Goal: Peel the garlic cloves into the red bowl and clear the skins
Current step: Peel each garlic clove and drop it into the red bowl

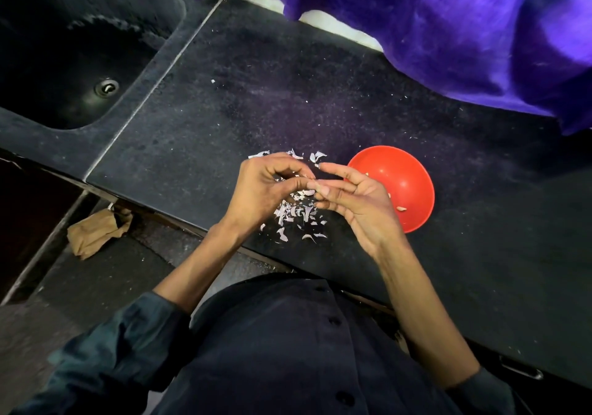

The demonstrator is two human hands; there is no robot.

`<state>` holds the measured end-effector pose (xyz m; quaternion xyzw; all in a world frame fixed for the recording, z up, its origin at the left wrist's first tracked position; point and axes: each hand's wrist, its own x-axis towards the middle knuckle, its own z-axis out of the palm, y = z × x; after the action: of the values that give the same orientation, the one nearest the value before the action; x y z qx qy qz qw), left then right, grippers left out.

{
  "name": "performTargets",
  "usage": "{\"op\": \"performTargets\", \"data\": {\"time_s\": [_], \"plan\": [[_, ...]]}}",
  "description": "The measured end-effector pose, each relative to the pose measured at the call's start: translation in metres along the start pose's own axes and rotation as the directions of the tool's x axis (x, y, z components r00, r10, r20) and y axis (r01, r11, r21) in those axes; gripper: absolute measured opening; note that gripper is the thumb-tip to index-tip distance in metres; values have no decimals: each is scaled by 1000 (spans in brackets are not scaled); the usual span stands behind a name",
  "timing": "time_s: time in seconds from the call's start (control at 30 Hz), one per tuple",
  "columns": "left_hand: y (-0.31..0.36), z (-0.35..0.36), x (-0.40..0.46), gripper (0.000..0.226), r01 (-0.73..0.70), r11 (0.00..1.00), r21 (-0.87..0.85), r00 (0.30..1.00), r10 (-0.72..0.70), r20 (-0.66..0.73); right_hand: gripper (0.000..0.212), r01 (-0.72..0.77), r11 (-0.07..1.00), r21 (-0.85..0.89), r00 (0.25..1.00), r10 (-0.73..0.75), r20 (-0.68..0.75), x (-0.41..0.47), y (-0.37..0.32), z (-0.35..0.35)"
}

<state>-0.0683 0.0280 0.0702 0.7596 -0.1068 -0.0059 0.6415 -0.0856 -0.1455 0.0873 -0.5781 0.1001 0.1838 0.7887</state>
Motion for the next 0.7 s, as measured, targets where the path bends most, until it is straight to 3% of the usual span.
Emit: {"op": "performTargets", "data": {"time_s": [0.23, 0.43, 0.7], "plan": [[-1, -4, 0, 5, -27, 998, 55, 1000, 27, 7, 37, 5, 998, -62, 1000, -4, 20, 0, -4, -1], [0, -2, -3, 6, -138, 976, 168, 990, 136, 23, 49, -20, 1000, -4, 999, 20, 34, -1, -3, -1], [0, -3, -5, 5, -172, 972, 160, 985, 175, -3, 50, -37, 999, 8, 999, 36, 32, -1, -2, 0]]}}
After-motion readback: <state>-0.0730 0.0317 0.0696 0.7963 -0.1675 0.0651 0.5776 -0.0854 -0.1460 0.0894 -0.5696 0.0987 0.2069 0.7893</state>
